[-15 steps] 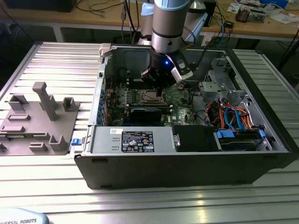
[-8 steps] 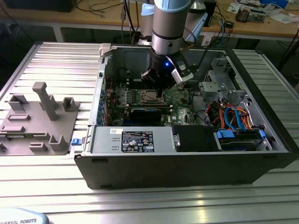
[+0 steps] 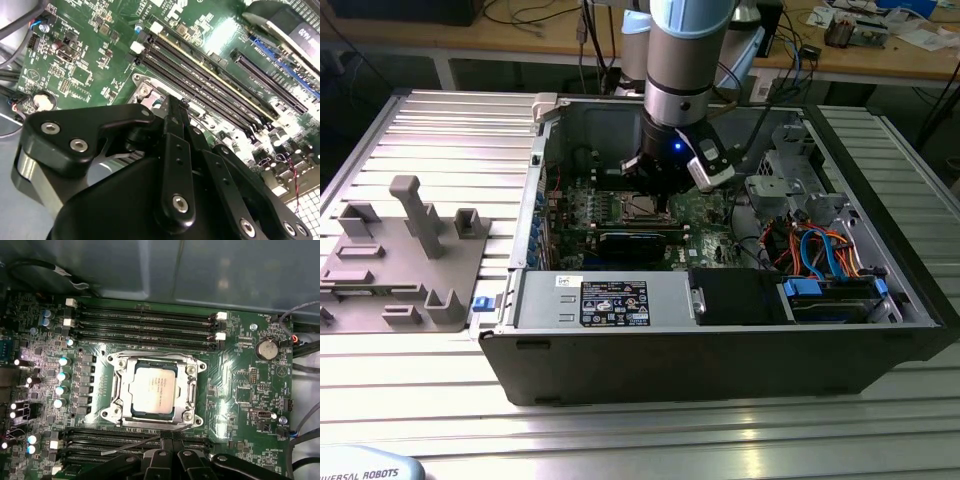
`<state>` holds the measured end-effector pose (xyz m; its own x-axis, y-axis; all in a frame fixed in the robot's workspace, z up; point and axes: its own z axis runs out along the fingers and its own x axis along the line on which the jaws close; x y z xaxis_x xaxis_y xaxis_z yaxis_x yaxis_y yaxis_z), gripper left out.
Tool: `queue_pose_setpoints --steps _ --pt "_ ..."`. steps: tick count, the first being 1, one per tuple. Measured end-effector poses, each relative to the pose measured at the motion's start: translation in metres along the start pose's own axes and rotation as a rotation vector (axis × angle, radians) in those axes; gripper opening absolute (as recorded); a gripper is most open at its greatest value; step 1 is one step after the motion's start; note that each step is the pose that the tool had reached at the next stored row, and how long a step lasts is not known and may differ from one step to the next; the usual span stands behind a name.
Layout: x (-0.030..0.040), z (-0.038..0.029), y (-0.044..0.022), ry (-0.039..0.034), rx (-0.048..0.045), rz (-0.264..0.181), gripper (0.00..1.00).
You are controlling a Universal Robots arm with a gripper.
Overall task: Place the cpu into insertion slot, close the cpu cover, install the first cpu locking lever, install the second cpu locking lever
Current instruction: 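Install the second cpu locking lever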
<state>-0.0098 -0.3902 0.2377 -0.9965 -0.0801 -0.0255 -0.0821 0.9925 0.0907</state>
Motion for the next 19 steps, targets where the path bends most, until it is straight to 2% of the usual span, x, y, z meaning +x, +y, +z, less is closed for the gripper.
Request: queue_pose_setpoints --steps 4,8,12,19 --pt "0.0016 -0.0001 -0.0029 -0.0028 -0.0349 0.001 0.11" --pt "0.0042 0.0001 -0.0075 -0.0038 -0.0462 0.001 0.11" --pt "0.0084 0.0002 -0.0119 -0.0058 -0.0704 0.001 0.11" --pt "0.0106 0.0008 -0.0152 -0.0058 -0.0705 0.001 0.11"
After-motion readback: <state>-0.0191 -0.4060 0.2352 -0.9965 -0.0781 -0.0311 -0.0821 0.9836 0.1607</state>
